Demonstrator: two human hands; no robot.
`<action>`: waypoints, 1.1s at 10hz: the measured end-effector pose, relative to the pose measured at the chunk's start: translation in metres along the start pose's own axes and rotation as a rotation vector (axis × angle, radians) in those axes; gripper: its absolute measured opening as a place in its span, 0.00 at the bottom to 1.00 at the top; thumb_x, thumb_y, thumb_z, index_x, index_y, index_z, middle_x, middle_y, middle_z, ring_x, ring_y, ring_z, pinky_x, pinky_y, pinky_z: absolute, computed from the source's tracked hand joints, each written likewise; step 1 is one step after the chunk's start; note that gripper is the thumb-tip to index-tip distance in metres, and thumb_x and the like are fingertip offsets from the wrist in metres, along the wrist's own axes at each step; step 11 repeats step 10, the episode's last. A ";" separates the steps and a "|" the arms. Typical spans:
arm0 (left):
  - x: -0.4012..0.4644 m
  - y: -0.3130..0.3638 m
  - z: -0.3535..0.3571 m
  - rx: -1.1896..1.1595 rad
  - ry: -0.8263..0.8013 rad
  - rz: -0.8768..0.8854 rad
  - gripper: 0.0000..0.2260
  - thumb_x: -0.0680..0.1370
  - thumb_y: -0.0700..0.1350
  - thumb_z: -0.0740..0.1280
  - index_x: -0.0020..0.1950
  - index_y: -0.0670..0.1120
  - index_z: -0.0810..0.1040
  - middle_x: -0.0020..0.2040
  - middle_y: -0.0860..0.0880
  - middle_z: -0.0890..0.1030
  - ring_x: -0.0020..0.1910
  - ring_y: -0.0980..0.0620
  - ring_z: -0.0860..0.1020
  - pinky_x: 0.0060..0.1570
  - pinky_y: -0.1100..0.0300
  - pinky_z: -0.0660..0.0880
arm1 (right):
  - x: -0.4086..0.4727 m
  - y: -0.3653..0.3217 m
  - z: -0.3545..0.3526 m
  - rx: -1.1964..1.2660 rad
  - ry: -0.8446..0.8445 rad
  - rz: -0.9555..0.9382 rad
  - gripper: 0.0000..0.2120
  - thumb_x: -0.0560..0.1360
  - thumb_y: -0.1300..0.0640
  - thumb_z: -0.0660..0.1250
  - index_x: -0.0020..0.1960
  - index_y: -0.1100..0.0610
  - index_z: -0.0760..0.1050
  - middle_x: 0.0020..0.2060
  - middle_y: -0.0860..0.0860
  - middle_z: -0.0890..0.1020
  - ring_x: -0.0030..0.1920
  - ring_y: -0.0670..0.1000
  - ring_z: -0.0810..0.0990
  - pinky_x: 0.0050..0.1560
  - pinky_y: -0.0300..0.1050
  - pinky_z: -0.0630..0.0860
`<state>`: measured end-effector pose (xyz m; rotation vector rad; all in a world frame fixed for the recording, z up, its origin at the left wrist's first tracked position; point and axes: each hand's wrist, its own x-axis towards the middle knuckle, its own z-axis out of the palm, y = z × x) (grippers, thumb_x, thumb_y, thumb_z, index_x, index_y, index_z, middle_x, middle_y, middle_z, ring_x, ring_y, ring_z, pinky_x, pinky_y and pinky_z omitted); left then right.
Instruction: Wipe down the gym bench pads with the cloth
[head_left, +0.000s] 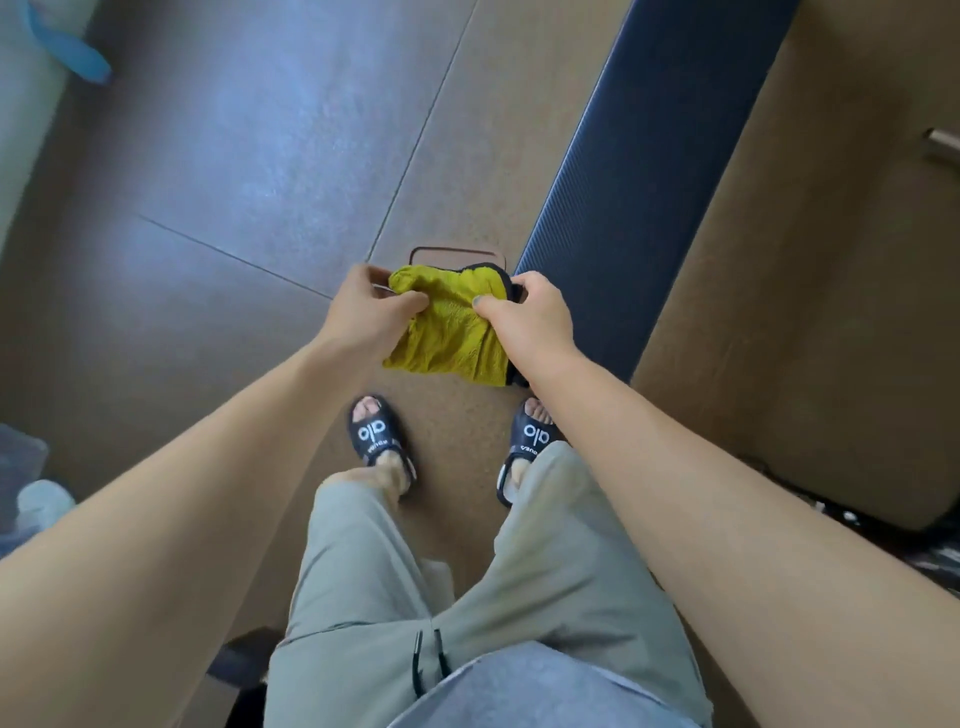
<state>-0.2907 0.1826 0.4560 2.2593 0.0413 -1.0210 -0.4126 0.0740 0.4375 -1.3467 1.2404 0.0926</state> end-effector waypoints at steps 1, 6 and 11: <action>0.061 -0.003 -0.003 0.027 -0.061 -0.036 0.14 0.74 0.47 0.76 0.54 0.51 0.74 0.51 0.49 0.81 0.53 0.47 0.82 0.56 0.45 0.82 | 0.045 -0.004 0.033 -0.041 0.053 0.014 0.14 0.77 0.53 0.71 0.62 0.54 0.75 0.52 0.50 0.79 0.47 0.50 0.77 0.35 0.41 0.66; 0.388 -0.092 0.077 0.328 -0.287 0.153 0.22 0.73 0.46 0.75 0.62 0.44 0.70 0.51 0.47 0.78 0.53 0.47 0.80 0.55 0.47 0.81 | 0.316 0.092 0.195 -0.181 0.455 0.080 0.12 0.77 0.54 0.70 0.56 0.49 0.69 0.57 0.52 0.80 0.59 0.57 0.78 0.58 0.52 0.75; 0.518 -0.198 0.147 0.740 -0.289 0.563 0.24 0.78 0.50 0.69 0.67 0.42 0.63 0.54 0.39 0.82 0.49 0.38 0.83 0.47 0.48 0.79 | 0.453 0.203 0.234 -0.345 0.628 0.016 0.22 0.79 0.54 0.65 0.71 0.53 0.68 0.67 0.58 0.75 0.71 0.61 0.70 0.72 0.57 0.66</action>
